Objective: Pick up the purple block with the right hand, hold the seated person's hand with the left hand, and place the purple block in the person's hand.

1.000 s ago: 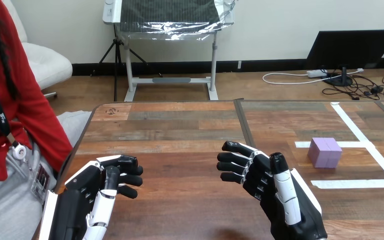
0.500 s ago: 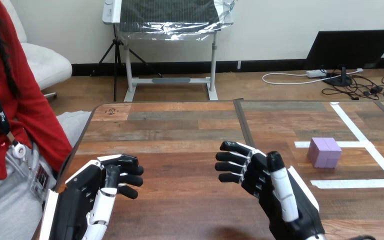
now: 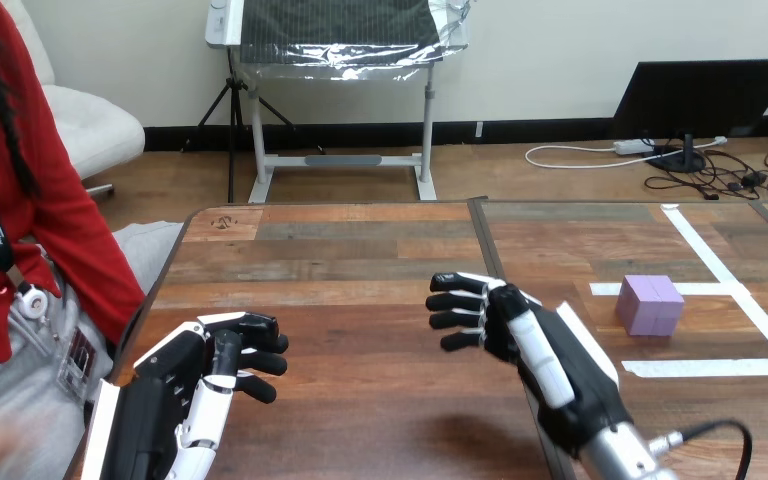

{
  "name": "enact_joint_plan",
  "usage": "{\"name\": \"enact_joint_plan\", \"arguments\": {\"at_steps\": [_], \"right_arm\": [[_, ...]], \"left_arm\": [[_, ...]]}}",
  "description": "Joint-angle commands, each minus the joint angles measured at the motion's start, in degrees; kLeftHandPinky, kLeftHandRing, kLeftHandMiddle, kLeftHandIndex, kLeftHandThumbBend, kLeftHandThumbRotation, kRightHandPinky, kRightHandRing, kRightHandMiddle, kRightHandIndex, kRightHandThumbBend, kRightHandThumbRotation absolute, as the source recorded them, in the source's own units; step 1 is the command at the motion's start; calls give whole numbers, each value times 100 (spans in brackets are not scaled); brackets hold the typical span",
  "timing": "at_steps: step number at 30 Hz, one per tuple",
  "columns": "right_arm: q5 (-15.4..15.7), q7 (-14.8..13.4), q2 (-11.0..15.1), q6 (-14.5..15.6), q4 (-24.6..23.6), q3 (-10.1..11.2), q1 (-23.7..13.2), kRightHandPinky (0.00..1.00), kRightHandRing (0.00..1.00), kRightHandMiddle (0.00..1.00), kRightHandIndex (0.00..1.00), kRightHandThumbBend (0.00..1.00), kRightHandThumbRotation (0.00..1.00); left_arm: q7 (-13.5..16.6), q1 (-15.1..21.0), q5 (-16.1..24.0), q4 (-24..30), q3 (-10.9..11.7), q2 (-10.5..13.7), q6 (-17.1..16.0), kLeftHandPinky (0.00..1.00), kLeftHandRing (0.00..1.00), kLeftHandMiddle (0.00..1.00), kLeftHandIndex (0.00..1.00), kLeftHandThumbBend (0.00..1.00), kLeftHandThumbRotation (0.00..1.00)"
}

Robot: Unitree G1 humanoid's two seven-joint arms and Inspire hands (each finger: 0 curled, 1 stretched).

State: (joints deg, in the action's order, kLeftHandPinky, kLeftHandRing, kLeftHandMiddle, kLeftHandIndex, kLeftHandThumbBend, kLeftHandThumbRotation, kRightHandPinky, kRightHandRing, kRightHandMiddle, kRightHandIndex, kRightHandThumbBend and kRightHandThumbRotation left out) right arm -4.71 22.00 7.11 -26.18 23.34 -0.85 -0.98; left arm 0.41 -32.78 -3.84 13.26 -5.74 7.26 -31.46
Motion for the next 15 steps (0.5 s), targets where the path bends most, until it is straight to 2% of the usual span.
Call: {"name": "enact_joint_plan", "arguments": {"at_steps": [1, 4, 6, 12, 15], "right_arm": [[507, -484, 383, -875, 1347, 197, -1838, 66, 73, 74, 76, 71, 100], [636, -605, 487, -883, 1693, 185, -2169, 67, 73, 74, 76, 69, 100], [701, -678, 536, -919, 1895, 178, -2345, 69, 74, 75, 76, 64, 100], [749, -720, 680, -932, 2585, 199, -2997, 72, 76, 77, 76, 60, 99], [1229, -1247, 873, -1082, 2988, 38, -3368, 72, 76, 77, 77, 60, 99]], "left_arm": [[-10, 602, 4, 176, 83, -196, -13, 44, 56, 59, 57, 24, 73], [-20, 612, -10, 177, 87, -187, -13, 44, 55, 59, 57, 25, 73], [-29, 621, -25, 169, 89, -182, -17, 44, 55, 59, 57, 25, 72], [-17, 642, 8, 166, 114, -171, -49, 43, 55, 58, 56, 23, 72], [5, 621, 14, 205, 129, -173, -5, 42, 54, 58, 56, 22, 71]]}}
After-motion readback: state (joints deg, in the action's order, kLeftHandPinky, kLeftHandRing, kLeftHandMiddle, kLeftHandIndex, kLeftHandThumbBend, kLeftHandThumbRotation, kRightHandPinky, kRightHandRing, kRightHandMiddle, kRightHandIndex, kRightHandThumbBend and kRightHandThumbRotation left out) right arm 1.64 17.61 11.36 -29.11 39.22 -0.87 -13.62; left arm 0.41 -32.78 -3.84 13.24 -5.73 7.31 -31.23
